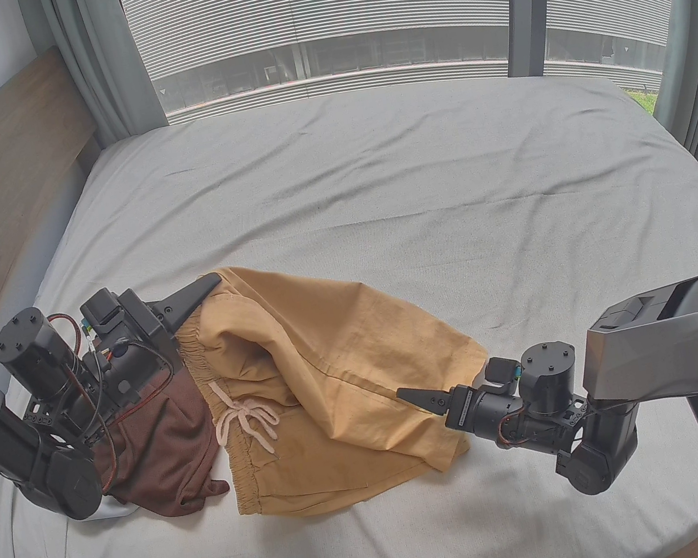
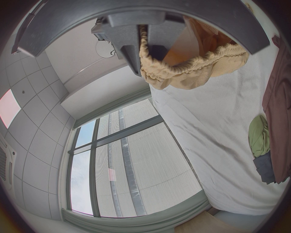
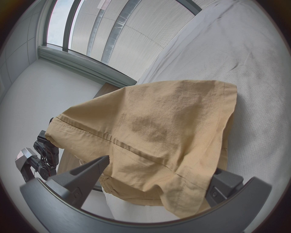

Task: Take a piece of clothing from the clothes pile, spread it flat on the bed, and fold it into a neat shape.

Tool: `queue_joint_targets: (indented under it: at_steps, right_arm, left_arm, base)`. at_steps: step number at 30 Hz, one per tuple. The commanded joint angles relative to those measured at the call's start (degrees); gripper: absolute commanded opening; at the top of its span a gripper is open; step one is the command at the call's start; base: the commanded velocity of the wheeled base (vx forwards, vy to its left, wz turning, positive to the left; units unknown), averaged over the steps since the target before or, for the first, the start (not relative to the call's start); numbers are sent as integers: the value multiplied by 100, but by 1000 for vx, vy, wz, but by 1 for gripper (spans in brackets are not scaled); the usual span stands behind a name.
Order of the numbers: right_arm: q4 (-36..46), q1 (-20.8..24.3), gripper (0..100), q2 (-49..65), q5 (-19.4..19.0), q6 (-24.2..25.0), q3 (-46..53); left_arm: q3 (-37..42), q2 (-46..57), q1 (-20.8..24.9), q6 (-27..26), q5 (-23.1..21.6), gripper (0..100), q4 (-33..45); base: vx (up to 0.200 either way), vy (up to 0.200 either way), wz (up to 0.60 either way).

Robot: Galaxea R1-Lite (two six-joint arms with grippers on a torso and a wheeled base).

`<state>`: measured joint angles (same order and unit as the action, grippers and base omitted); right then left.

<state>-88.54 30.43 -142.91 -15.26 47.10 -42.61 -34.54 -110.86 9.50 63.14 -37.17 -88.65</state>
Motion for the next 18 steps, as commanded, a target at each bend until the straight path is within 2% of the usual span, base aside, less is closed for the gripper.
queue_joint_targets:
  at_steps: [1,9,10,18]
  right_arm:
    - [-5,16,100,-193,6,0,-143]
    - [-14,-2,100,-299,67,0,-283]
    - [-14,-2,0,-299,67,0,-283]
    - [-41,-72,0,-290,173,0,-222]
  left_arm:
    - [-1,21,0,6,-1,0,-3]
    - [-1,21,0,6,-1,0,-3]
    - [-1,21,0,6,-1,0,-3]
    - [-1,-6,0,-3,-1,0,-3]
  base:
    - [0,0,0]
    - [0,0,0]
    - [0,0,0]
    - [0,0,0]
